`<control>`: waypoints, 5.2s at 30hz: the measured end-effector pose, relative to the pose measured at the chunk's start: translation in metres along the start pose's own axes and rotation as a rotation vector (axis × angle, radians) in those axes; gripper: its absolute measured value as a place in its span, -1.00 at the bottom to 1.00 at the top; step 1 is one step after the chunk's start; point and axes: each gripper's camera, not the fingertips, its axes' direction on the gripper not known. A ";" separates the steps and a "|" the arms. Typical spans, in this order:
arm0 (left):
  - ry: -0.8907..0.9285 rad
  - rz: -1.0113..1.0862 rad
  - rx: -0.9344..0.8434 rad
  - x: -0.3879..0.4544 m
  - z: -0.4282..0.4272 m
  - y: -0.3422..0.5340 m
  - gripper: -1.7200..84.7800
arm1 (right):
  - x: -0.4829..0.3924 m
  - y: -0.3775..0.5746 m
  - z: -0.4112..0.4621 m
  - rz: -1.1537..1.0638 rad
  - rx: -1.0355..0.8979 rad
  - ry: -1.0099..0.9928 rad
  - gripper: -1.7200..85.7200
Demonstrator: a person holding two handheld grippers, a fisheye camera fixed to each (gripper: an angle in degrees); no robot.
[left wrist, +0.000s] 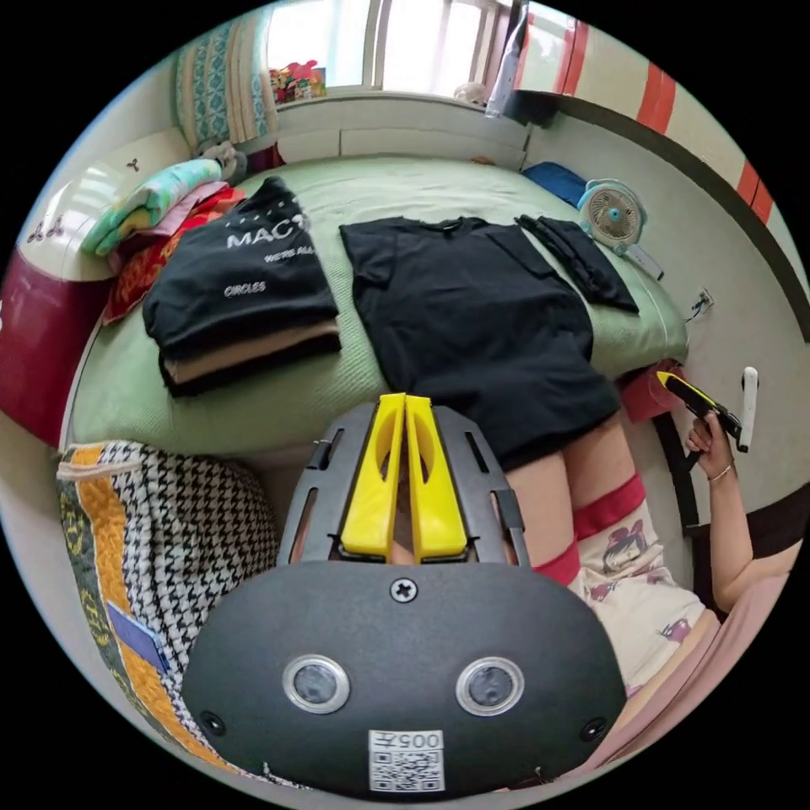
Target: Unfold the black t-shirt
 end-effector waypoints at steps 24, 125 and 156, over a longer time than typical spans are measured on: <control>-0.093 0.015 -0.047 -0.017 0.209 -0.275 -0.76 | -0.137 -0.289 0.206 -0.303 -0.069 0.067 -0.79; -0.004 -0.305 -0.235 0.179 0.370 -0.118 -0.97 | -0.371 -0.211 0.205 0.101 -0.265 0.009 -0.99; -0.028 -0.261 -0.267 0.203 0.379 -0.099 -0.97 | -0.392 -0.215 0.215 0.063 -0.323 0.018 -0.99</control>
